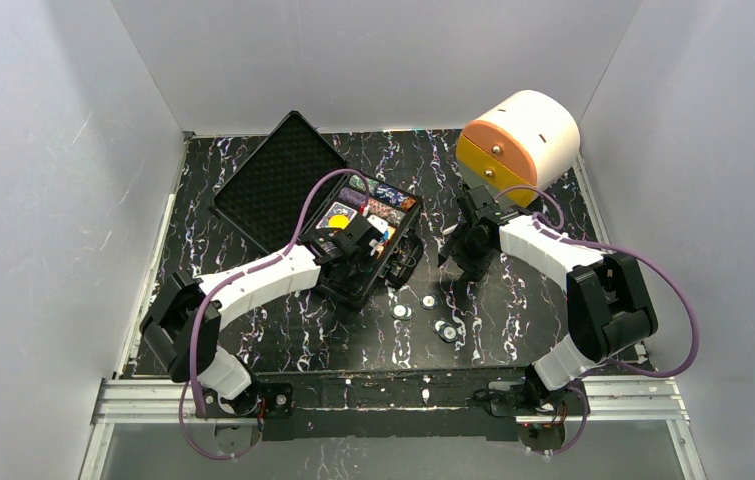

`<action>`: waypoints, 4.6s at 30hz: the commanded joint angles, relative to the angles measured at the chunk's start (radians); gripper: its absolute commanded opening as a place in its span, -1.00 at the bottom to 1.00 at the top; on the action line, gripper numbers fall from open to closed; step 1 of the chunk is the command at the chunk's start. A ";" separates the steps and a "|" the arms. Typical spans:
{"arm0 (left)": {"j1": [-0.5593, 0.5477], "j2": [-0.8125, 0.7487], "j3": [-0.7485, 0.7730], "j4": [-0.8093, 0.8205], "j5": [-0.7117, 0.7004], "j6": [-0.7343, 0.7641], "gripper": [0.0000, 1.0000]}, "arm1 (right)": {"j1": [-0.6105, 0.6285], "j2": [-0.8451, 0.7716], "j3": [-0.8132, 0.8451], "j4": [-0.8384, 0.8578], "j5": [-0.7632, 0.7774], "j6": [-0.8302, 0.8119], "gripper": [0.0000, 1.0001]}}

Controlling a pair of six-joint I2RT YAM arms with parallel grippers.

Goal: Pack up texas hold em set

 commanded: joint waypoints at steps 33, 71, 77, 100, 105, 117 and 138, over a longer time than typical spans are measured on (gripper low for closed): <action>-0.008 -0.001 -0.029 0.032 -0.021 0.100 0.91 | -0.004 -0.029 0.008 0.008 -0.012 -0.005 0.32; -0.009 -0.070 -0.078 0.058 -0.083 0.118 0.30 | 0.005 -0.121 -0.041 0.128 -0.119 -0.095 0.31; -0.009 -0.074 -0.082 0.071 -0.091 0.125 0.31 | 0.090 -0.051 0.006 0.106 -0.120 -0.182 0.35; -0.009 -0.156 -0.119 0.105 -0.048 0.139 0.57 | 0.223 -0.041 -0.031 -0.119 0.045 -0.262 0.66; -0.009 -0.199 -0.102 0.100 -0.029 0.130 0.59 | 0.229 -0.027 -0.065 -0.114 0.021 -0.282 0.65; -0.009 -0.266 -0.034 0.128 -0.017 0.074 0.63 | 0.291 0.038 -0.073 -0.190 -0.001 -0.280 0.59; -0.009 -0.283 -0.045 0.143 -0.012 0.062 0.67 | 0.366 0.072 -0.089 -0.158 0.117 -0.297 -0.14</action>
